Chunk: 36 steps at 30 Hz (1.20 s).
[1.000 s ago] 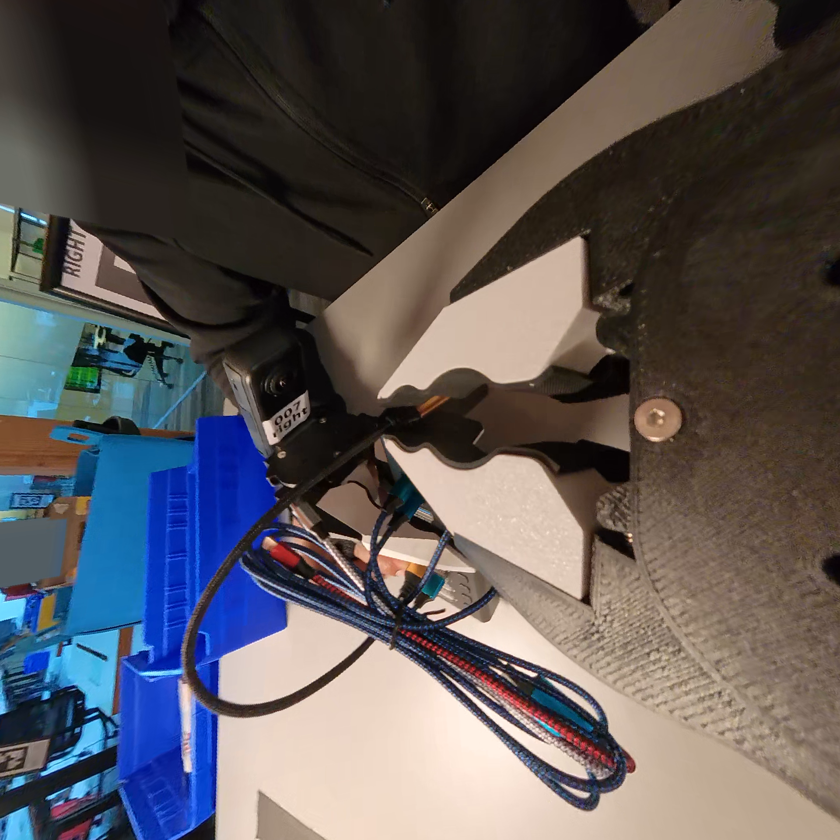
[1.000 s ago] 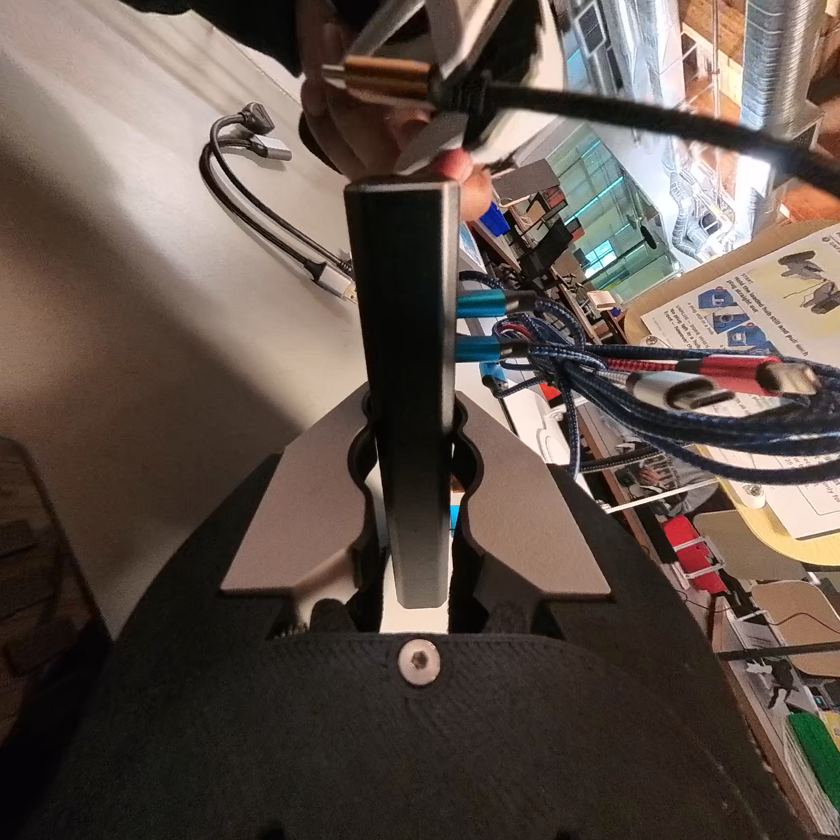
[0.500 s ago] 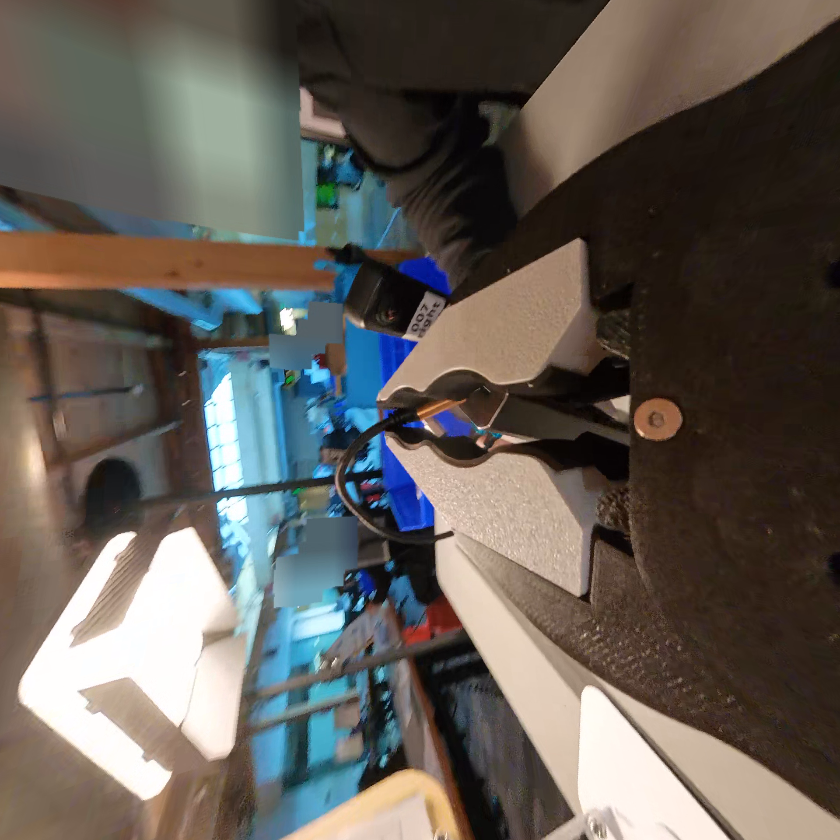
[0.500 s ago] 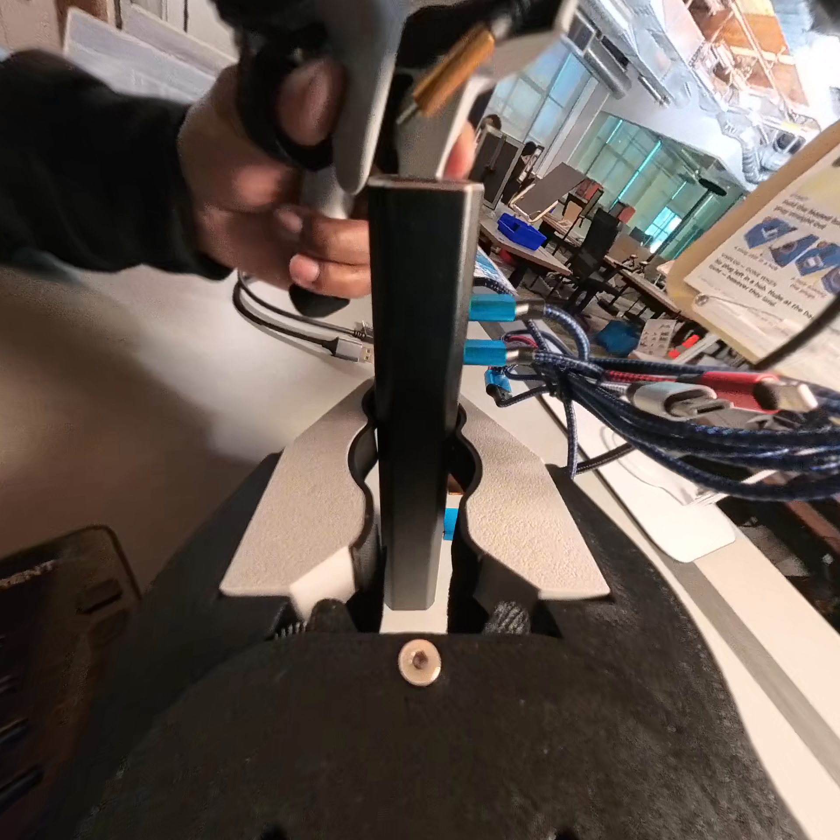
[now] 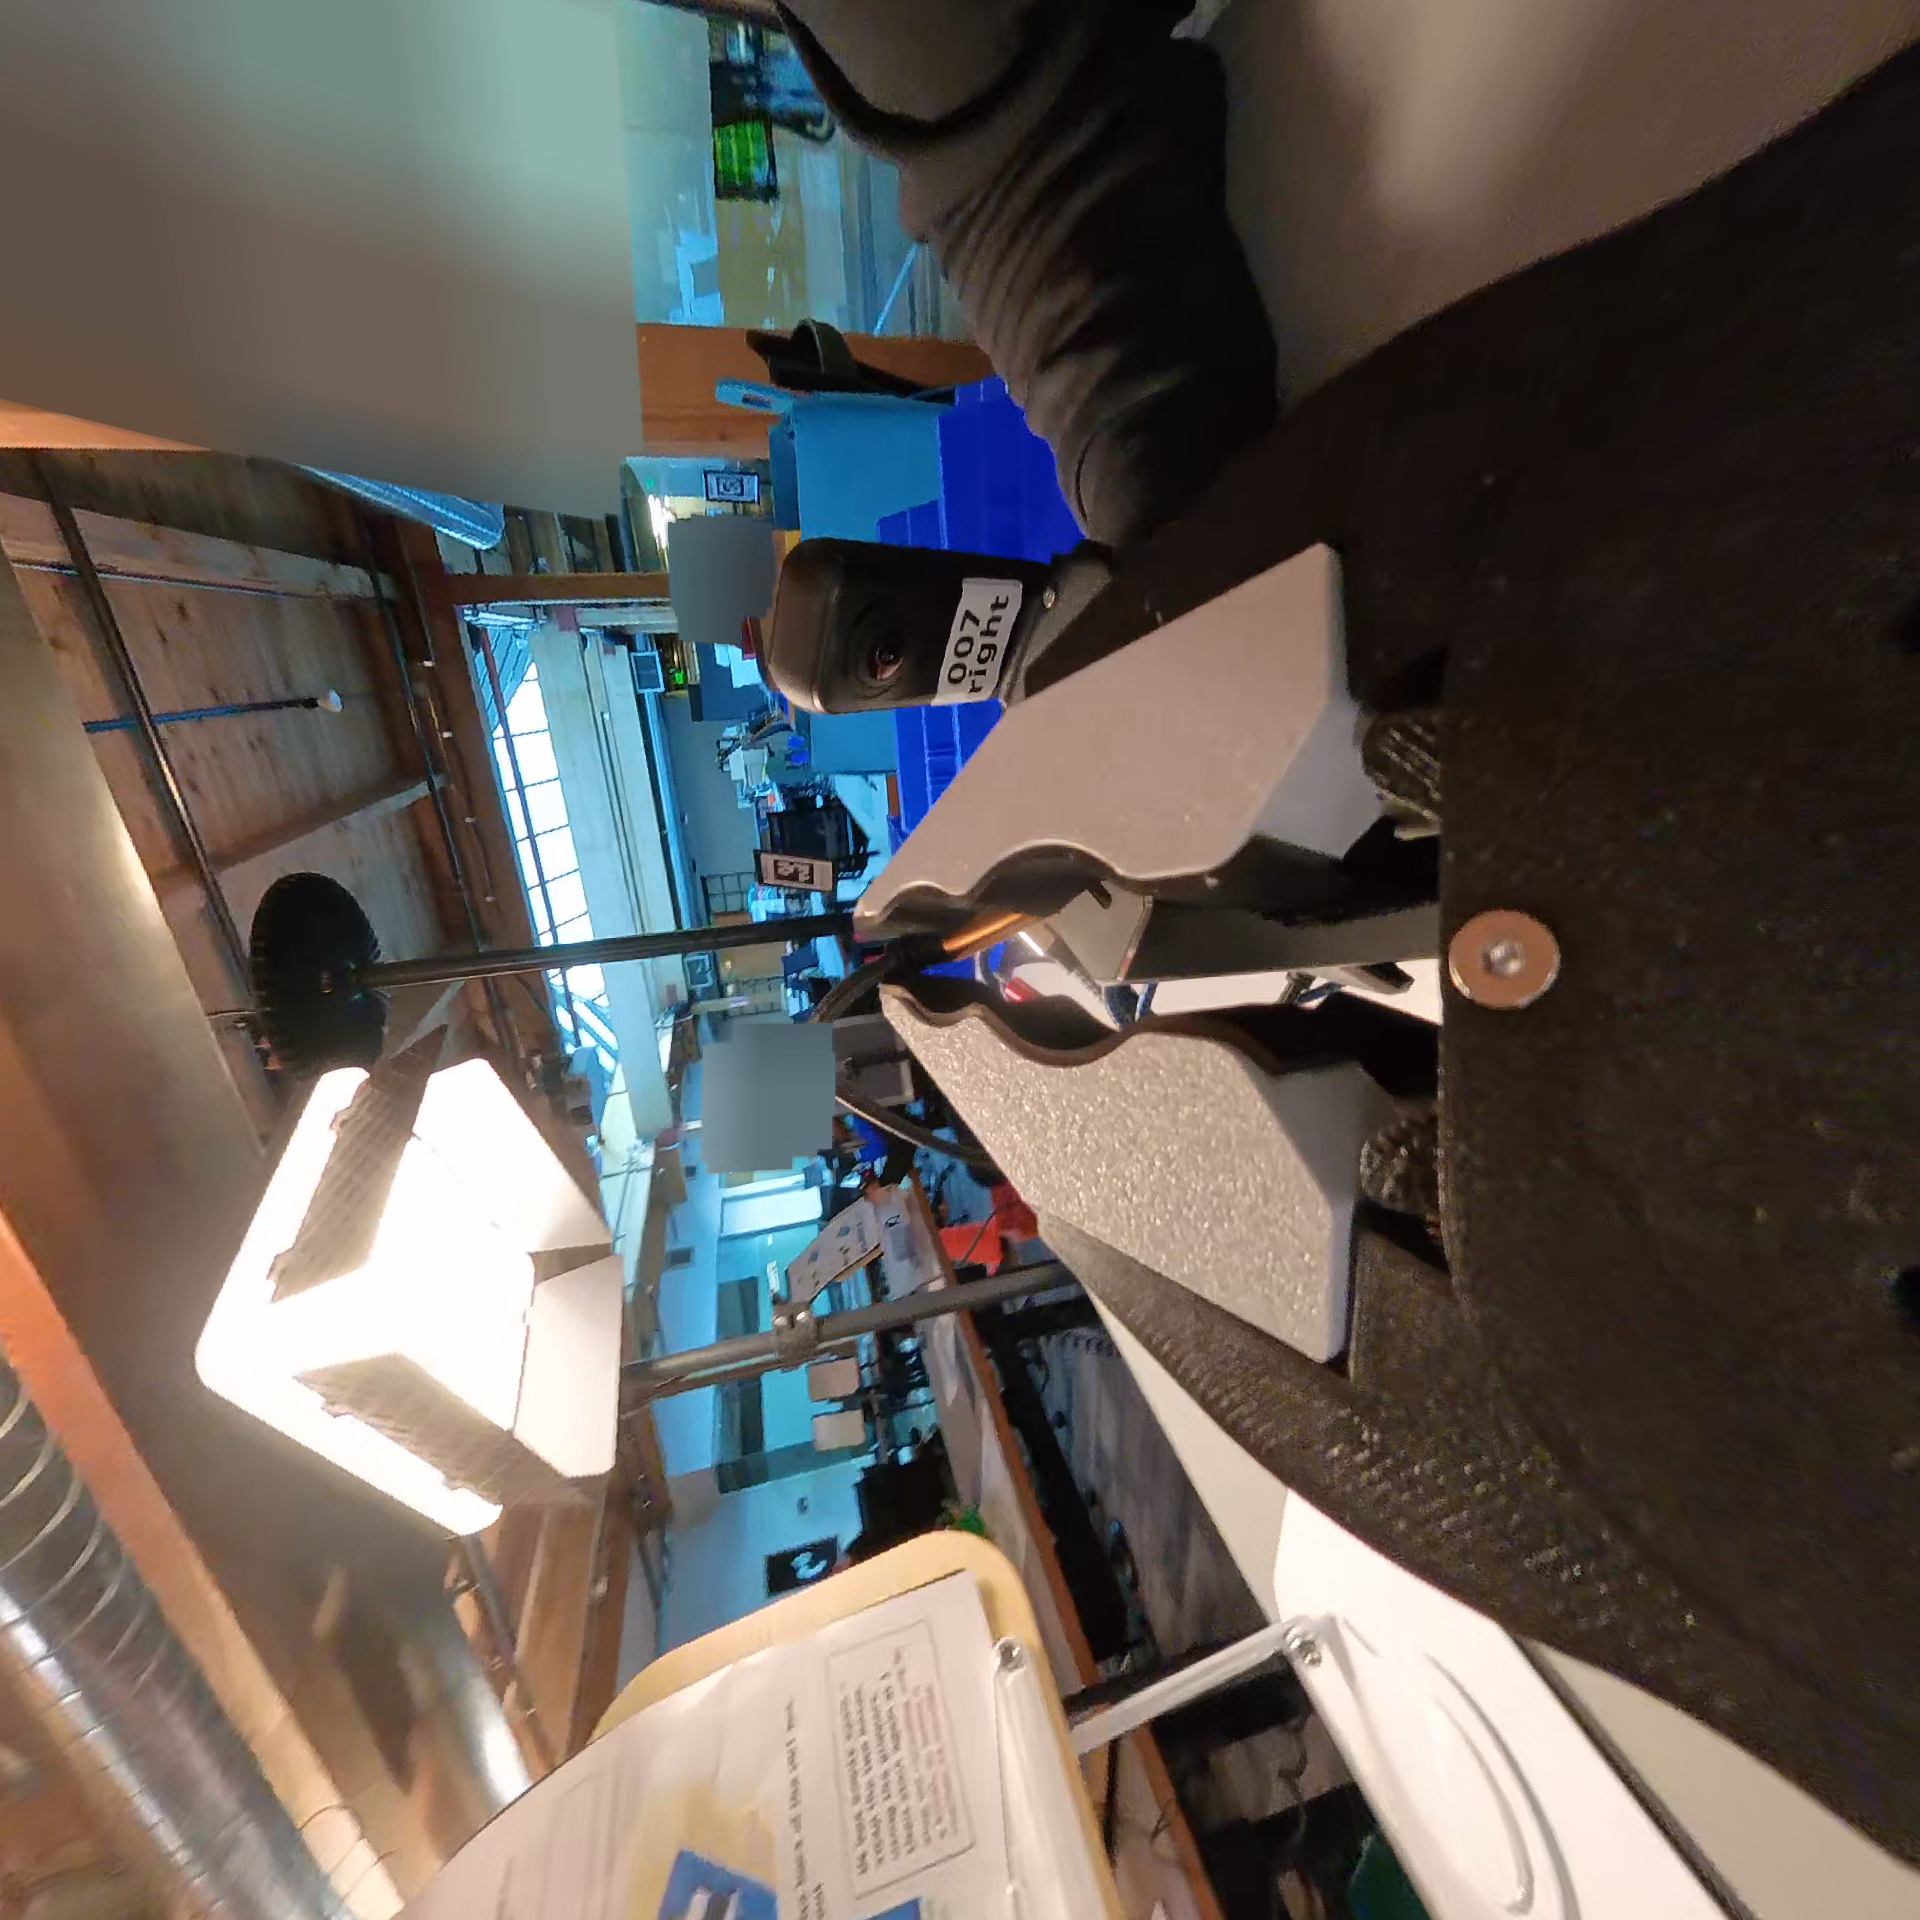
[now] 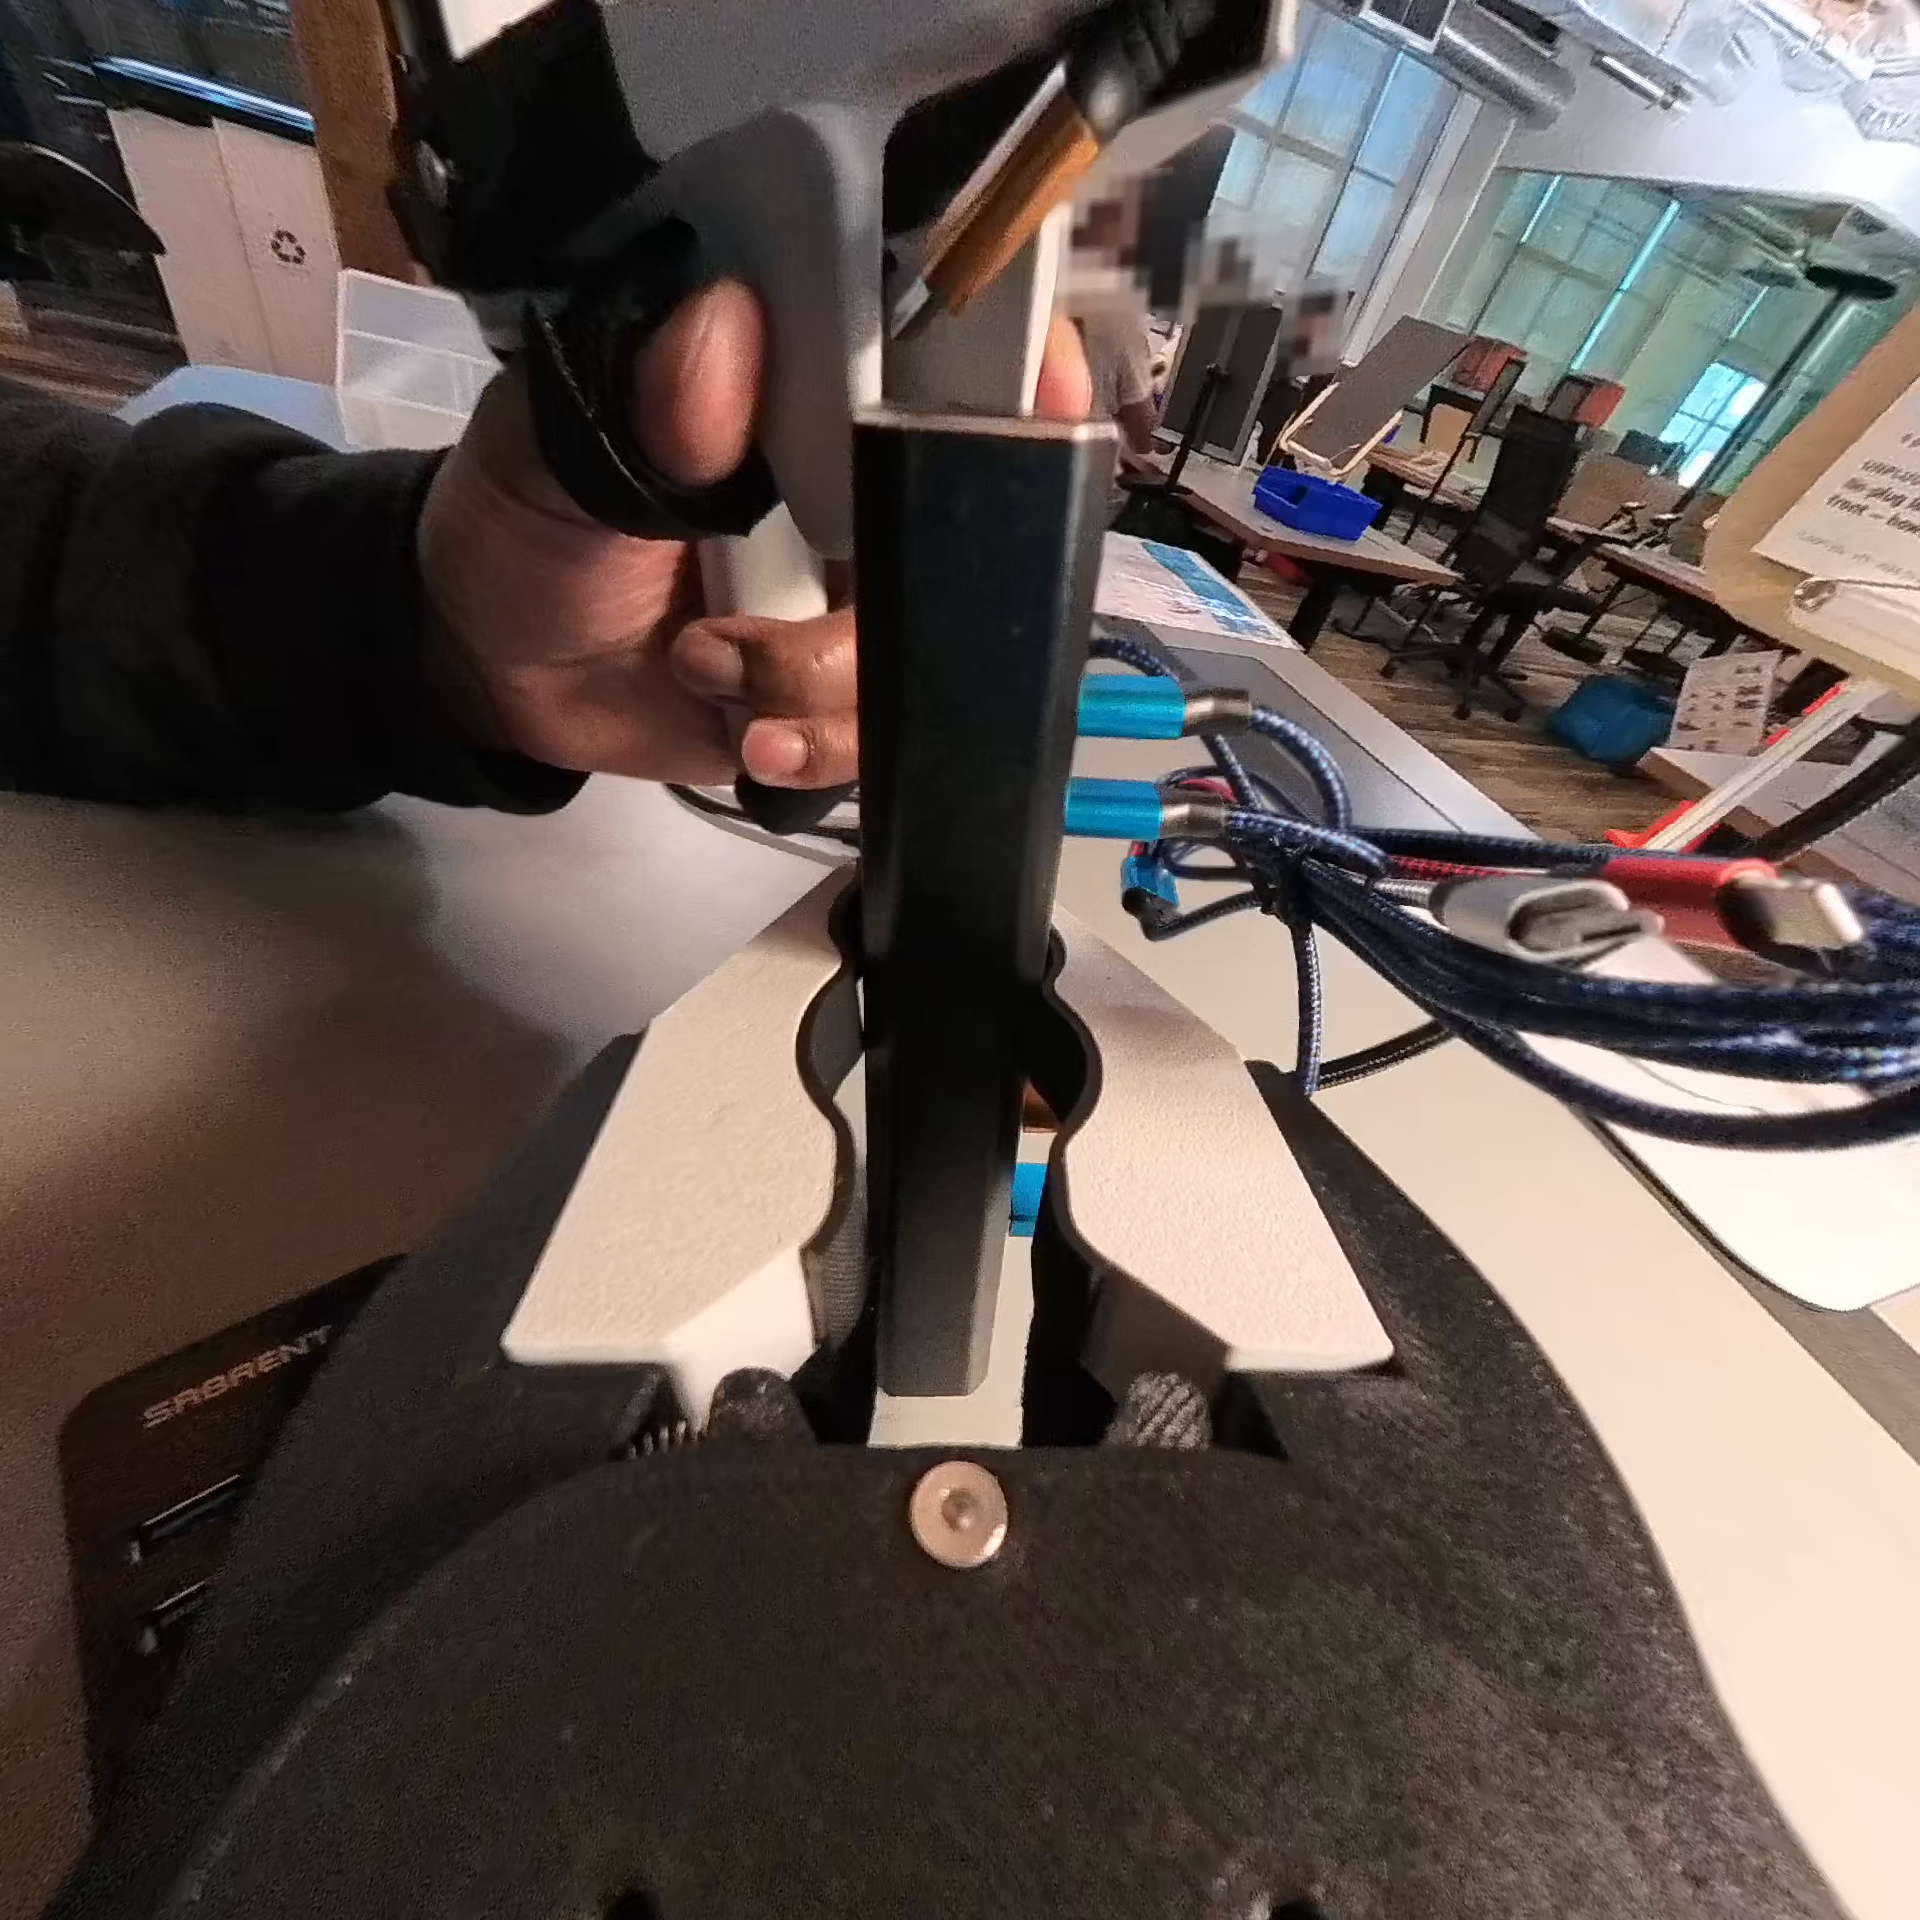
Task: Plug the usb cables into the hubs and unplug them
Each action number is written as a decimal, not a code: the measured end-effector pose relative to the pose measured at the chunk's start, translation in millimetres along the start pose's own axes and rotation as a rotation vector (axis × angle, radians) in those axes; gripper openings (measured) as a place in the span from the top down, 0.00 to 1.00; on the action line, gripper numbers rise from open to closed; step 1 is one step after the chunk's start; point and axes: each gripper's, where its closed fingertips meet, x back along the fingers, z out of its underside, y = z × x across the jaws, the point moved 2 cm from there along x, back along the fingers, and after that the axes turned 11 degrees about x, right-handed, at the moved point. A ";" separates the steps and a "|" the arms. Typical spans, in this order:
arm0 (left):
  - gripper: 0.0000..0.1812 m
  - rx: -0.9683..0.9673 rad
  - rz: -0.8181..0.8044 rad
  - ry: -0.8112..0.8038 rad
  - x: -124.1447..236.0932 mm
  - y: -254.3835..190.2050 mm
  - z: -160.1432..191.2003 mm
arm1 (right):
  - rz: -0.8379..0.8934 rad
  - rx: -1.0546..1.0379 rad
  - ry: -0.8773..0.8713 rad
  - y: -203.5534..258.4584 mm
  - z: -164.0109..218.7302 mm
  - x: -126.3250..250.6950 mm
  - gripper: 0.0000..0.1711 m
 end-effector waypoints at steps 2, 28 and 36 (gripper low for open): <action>0.95 0.055 0.003 0.048 -0.8 3.6 4.2 | -0.017 -0.013 -0.004 0.9 0.6 0.4 0.85; 0.81 0.224 0.322 0.619 33.6 -37.8 27.2 | -0.141 0.285 0.041 23.9 1.2 2.4 0.84; 0.75 0.357 0.454 0.640 38.8 -46.7 34.4 | -0.196 0.333 0.025 36.3 -2.3 2.6 0.84</action>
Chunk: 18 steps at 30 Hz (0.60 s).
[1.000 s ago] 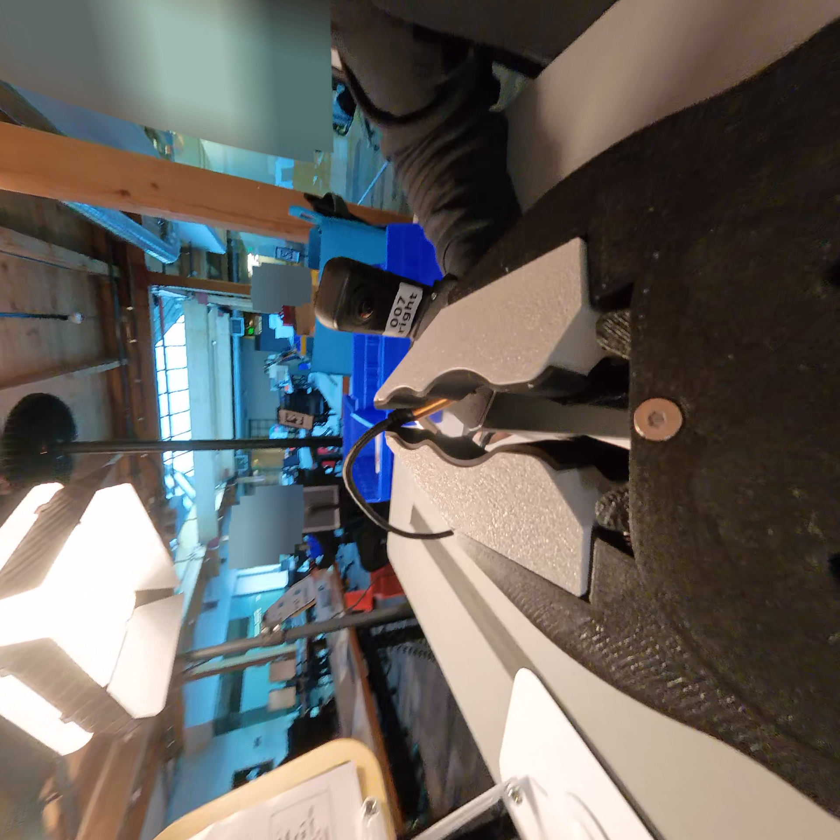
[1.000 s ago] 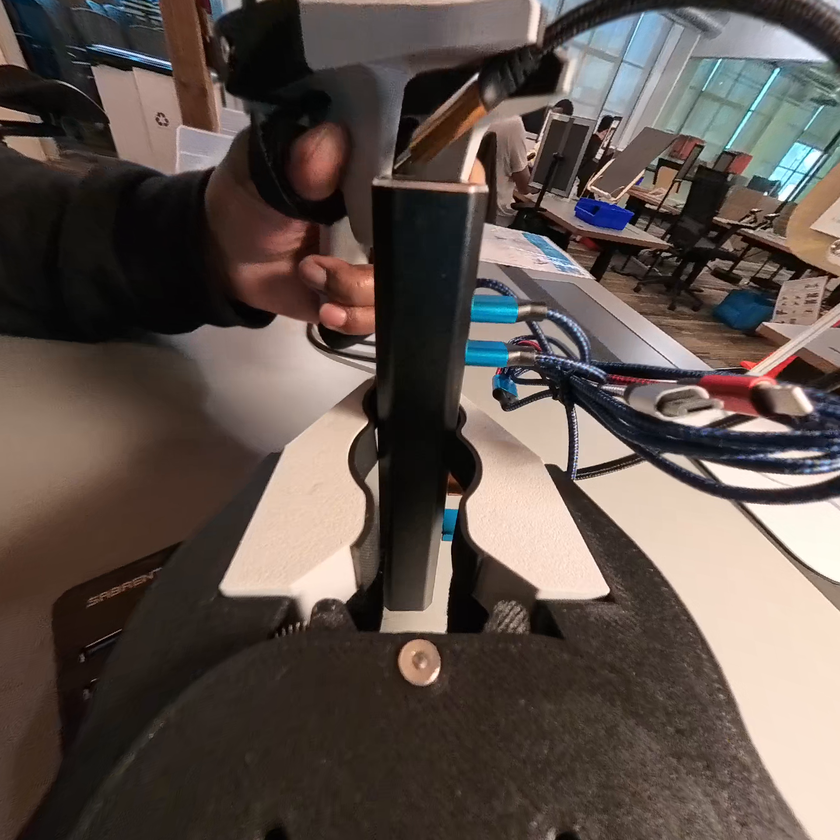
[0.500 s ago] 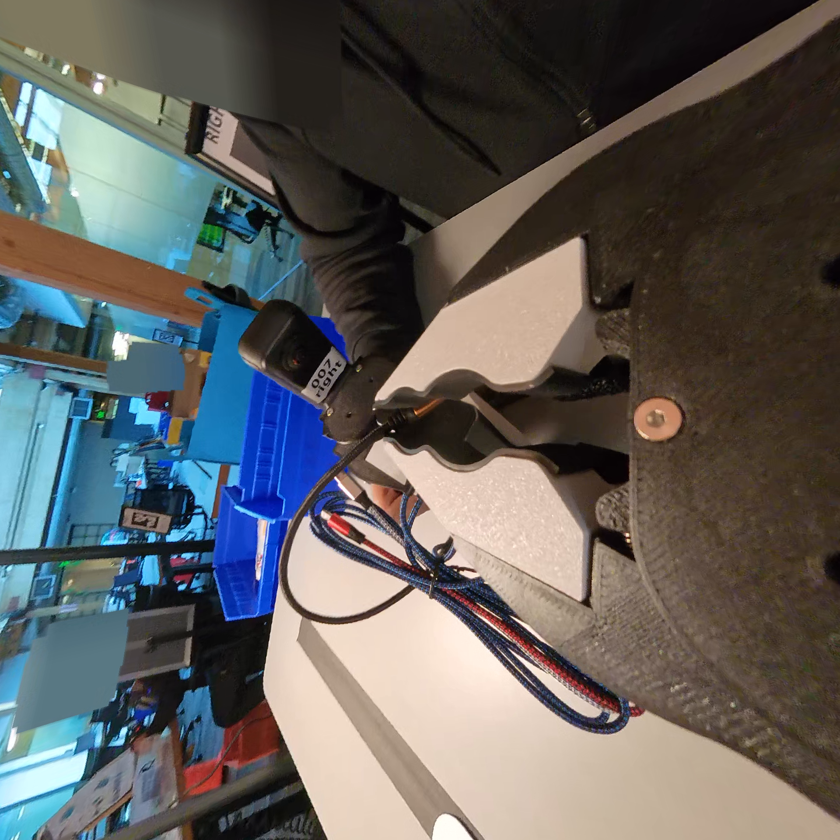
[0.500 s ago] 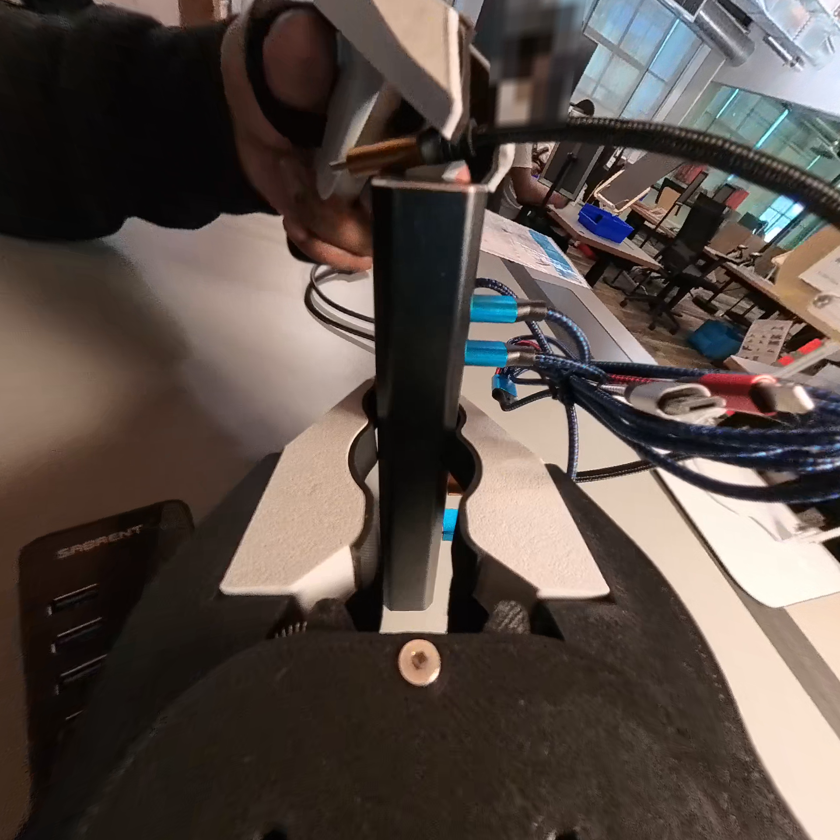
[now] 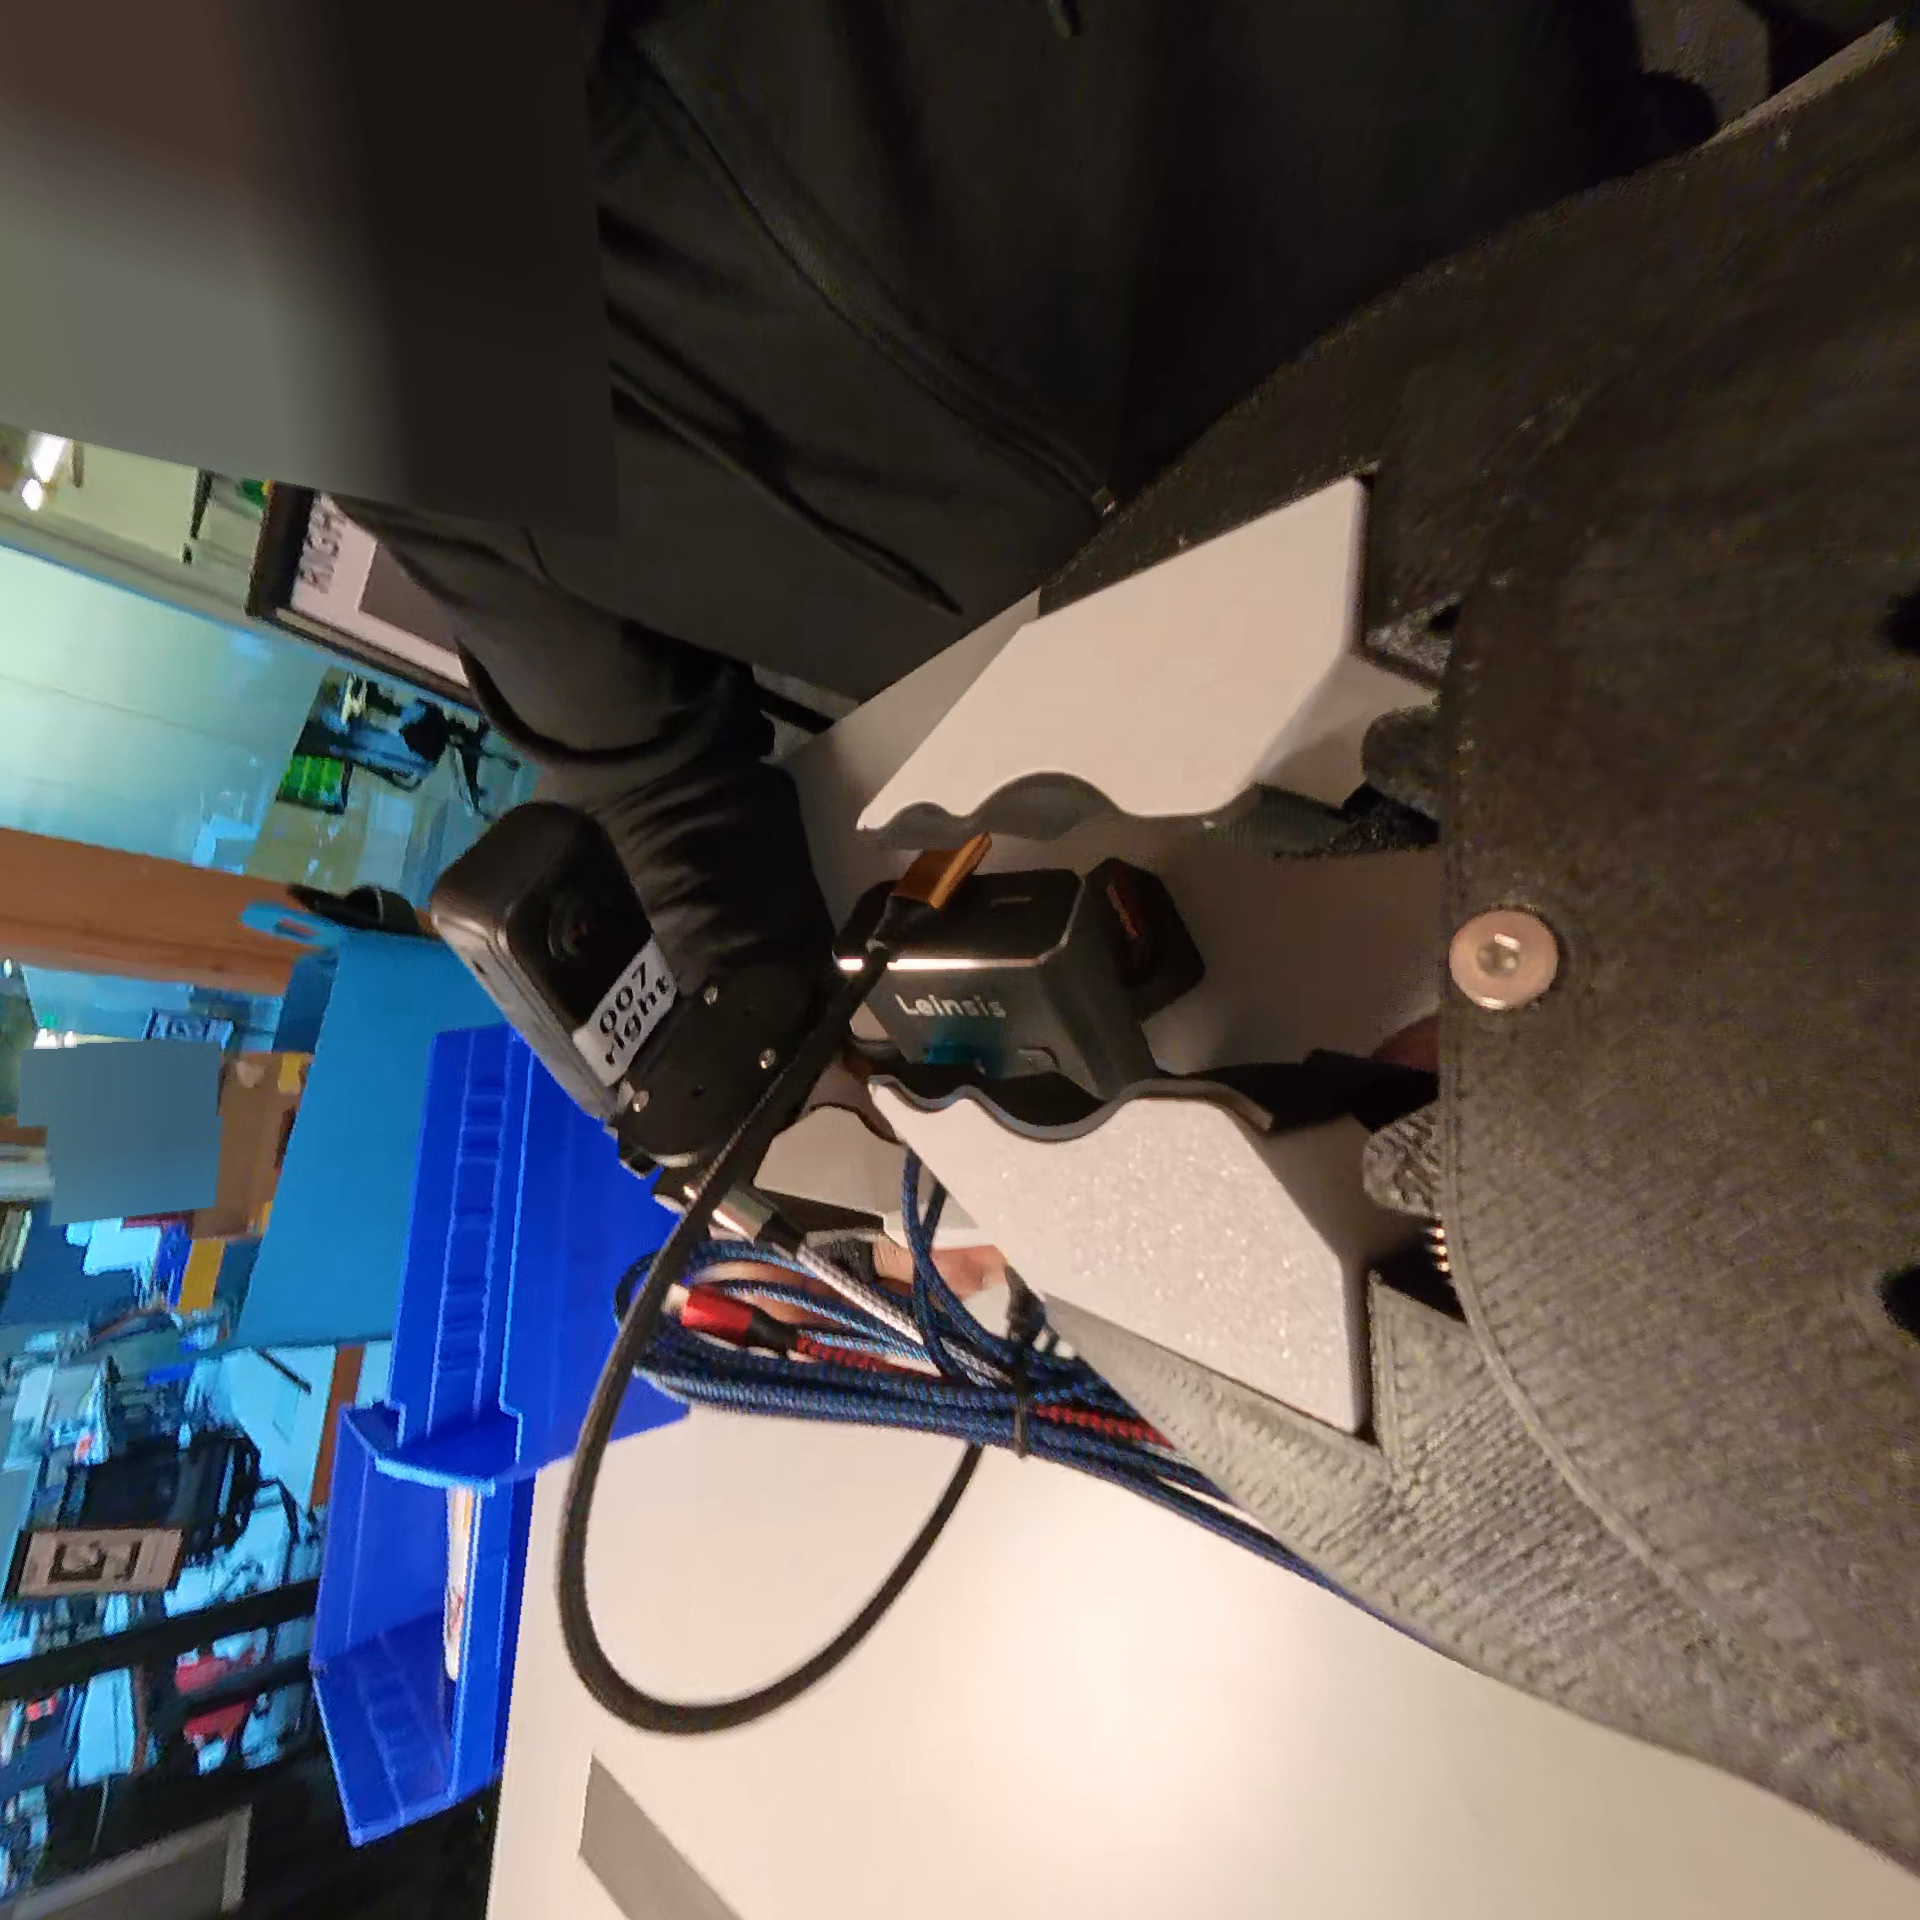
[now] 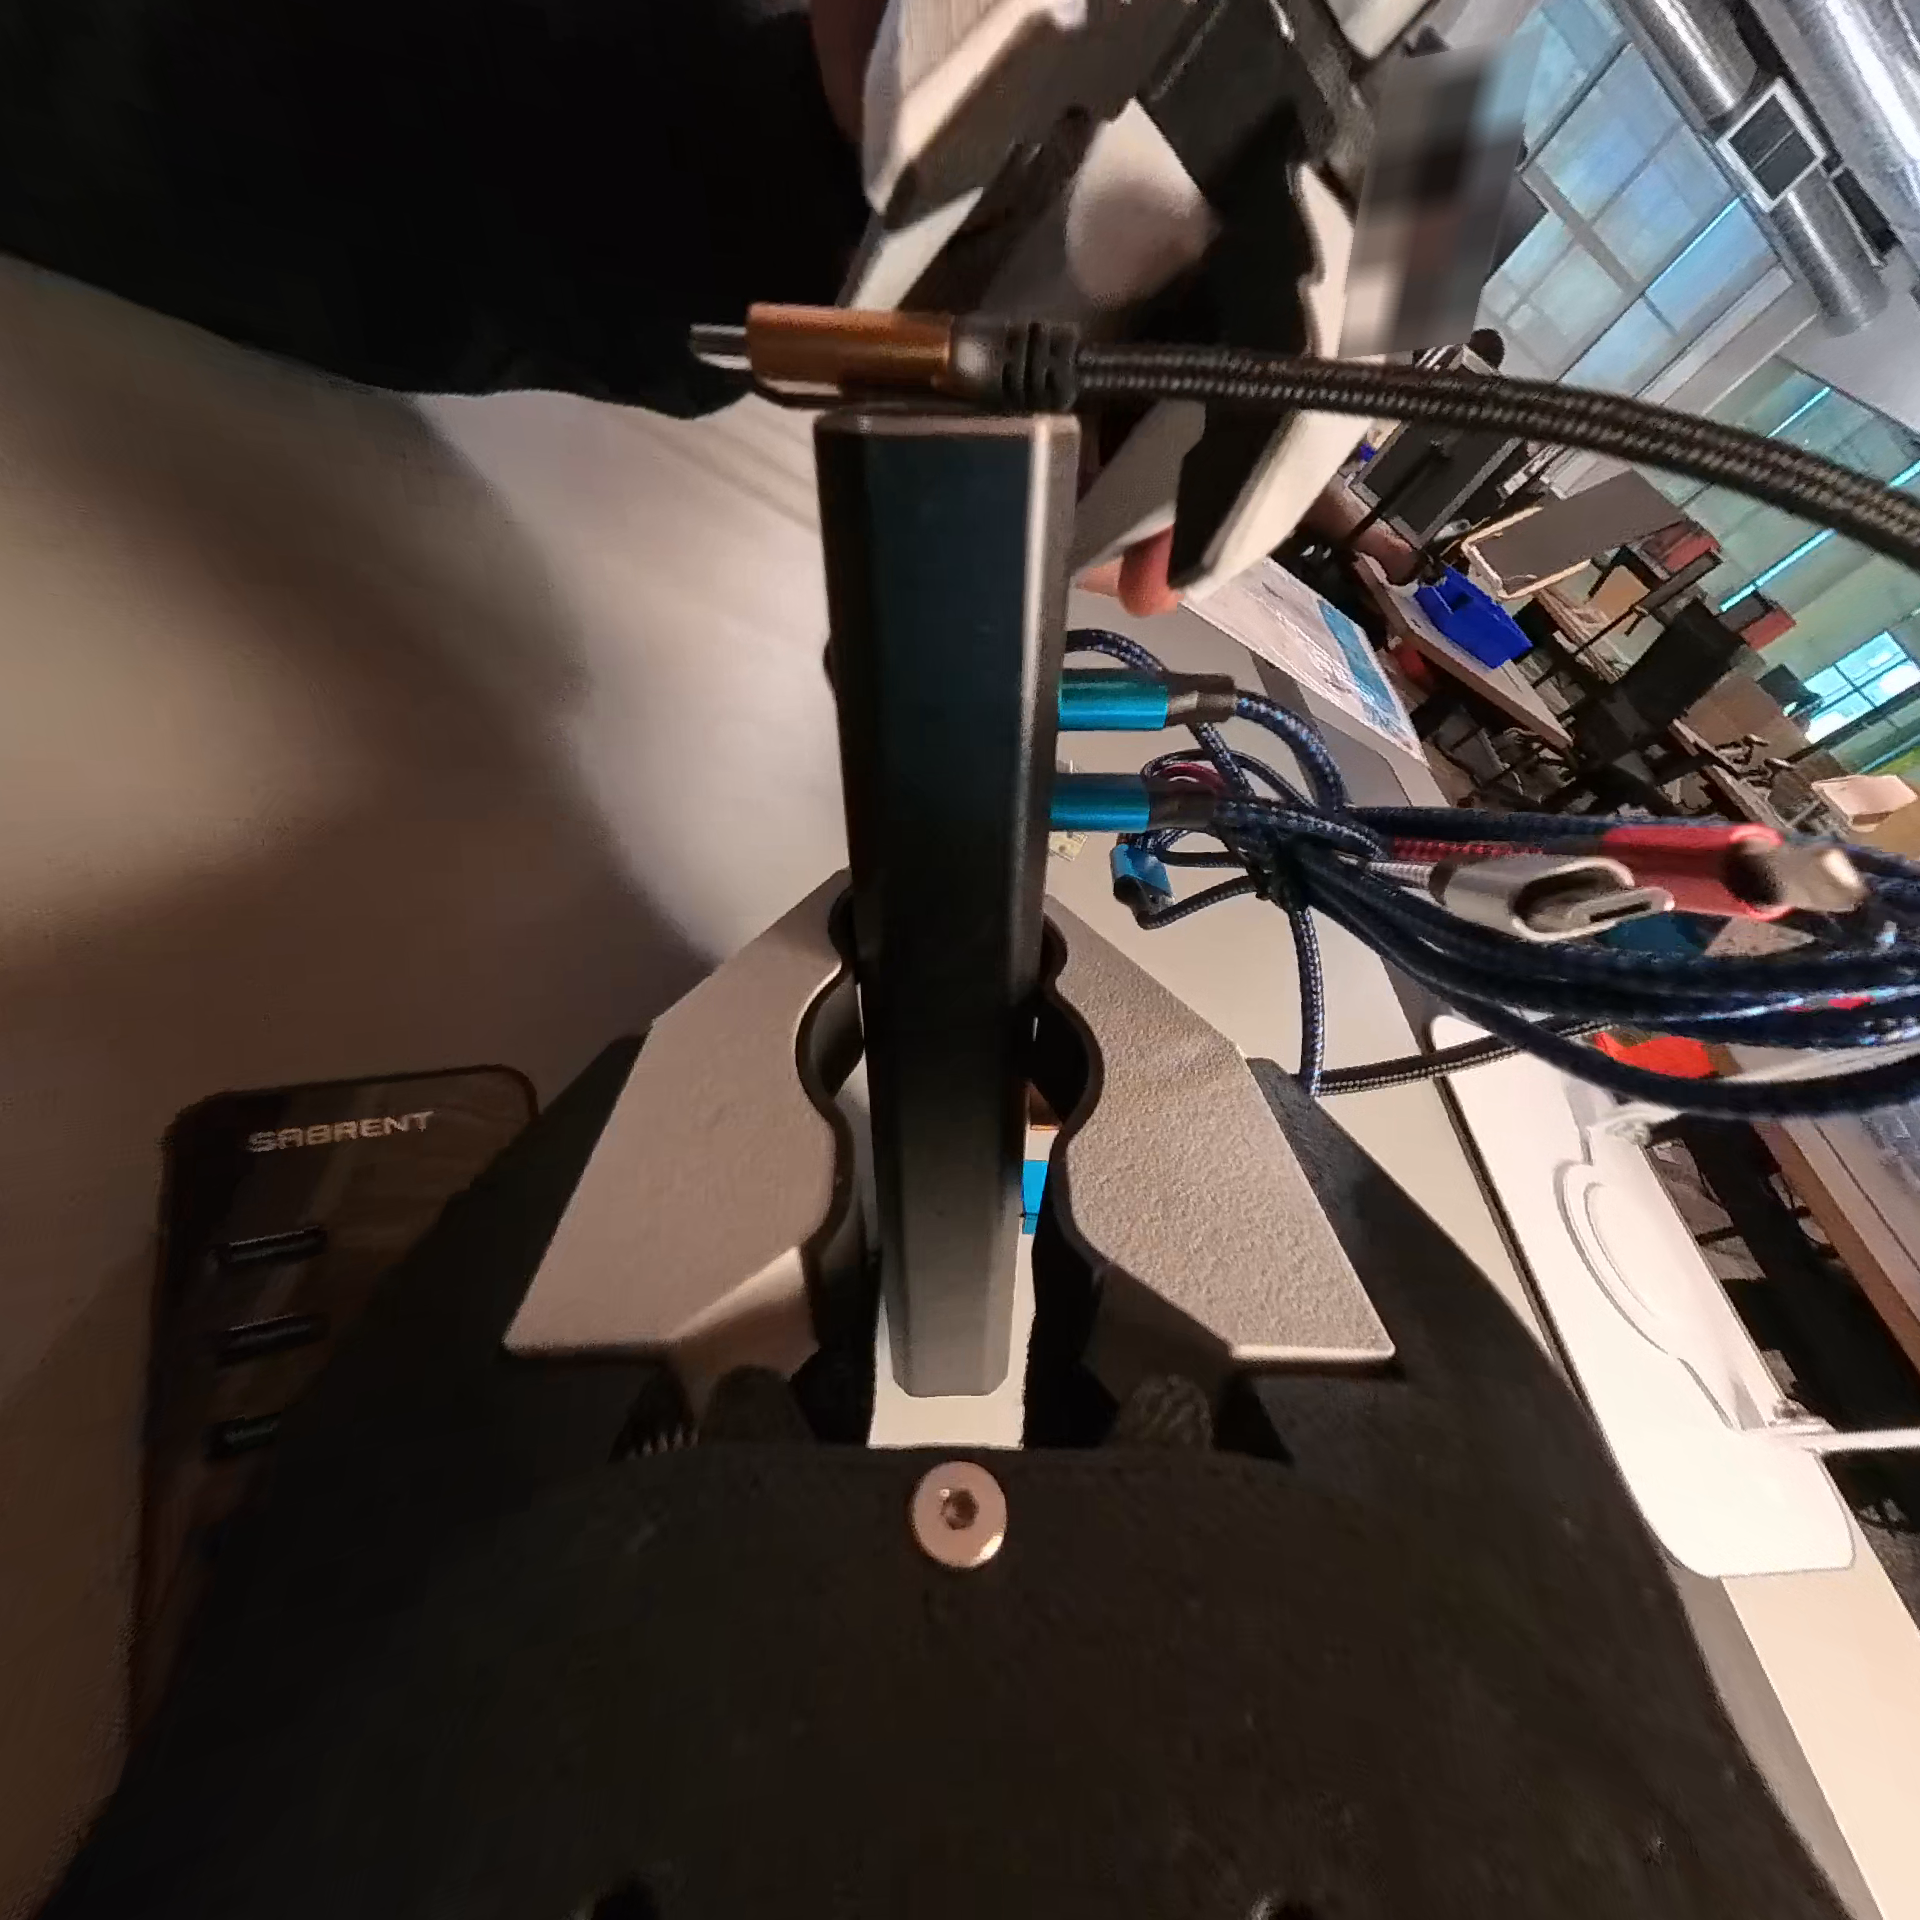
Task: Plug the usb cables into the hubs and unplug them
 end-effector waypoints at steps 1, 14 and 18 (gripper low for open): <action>0.75 -0.007 0.034 0.002 -1.9 -4.0 0.8 | -0.002 0.002 0.000 0.3 -0.1 0.0 0.84; 0.94 -0.162 0.031 -0.094 -5.2 -12.1 -12.6 | -0.011 -0.014 -0.013 -0.4 0.3 2.8 0.85; 0.95 -0.256 -0.055 -0.246 3.4 -10.1 -29.1 | -0.008 -0.040 -0.017 -2.6 1.1 4.4 0.84</action>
